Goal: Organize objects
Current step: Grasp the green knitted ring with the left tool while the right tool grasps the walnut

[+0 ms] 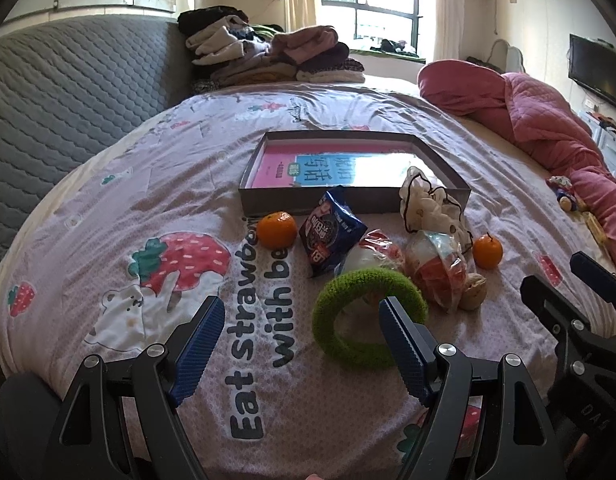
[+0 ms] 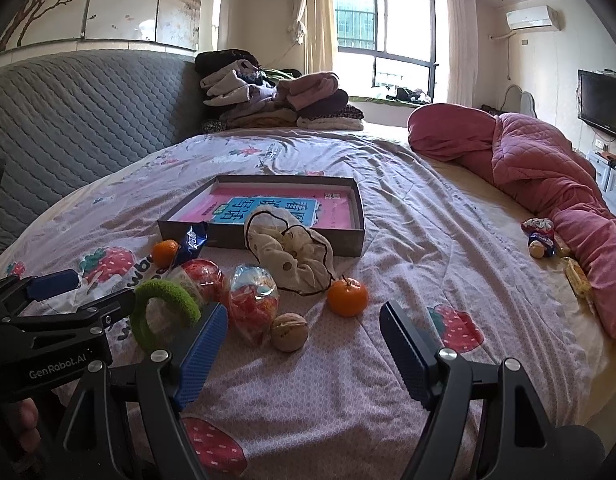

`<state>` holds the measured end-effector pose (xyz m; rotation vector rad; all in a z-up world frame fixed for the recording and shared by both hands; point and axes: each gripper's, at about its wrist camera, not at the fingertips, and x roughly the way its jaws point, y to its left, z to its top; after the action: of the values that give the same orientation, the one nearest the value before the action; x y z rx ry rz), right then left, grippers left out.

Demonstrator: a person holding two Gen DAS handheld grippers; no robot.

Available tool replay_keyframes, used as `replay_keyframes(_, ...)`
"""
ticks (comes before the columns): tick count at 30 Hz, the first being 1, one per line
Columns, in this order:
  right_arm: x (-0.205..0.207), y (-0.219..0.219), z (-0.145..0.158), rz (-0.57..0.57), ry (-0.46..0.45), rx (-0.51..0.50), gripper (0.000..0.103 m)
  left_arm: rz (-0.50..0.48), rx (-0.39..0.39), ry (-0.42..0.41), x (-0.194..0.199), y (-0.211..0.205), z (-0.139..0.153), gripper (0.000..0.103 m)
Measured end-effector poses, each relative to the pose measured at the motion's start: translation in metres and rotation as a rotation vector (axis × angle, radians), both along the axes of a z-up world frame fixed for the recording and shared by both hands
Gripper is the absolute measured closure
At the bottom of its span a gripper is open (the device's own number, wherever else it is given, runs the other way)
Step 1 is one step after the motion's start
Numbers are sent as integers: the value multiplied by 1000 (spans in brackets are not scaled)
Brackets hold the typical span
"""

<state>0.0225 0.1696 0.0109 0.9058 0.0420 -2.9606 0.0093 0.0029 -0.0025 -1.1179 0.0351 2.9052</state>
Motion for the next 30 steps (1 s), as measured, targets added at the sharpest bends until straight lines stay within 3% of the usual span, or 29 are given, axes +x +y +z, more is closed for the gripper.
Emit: replay_keyframes(30,-33,9,-49,54,-171,5,25,-13,44,-116,-26,-11,-38,23)
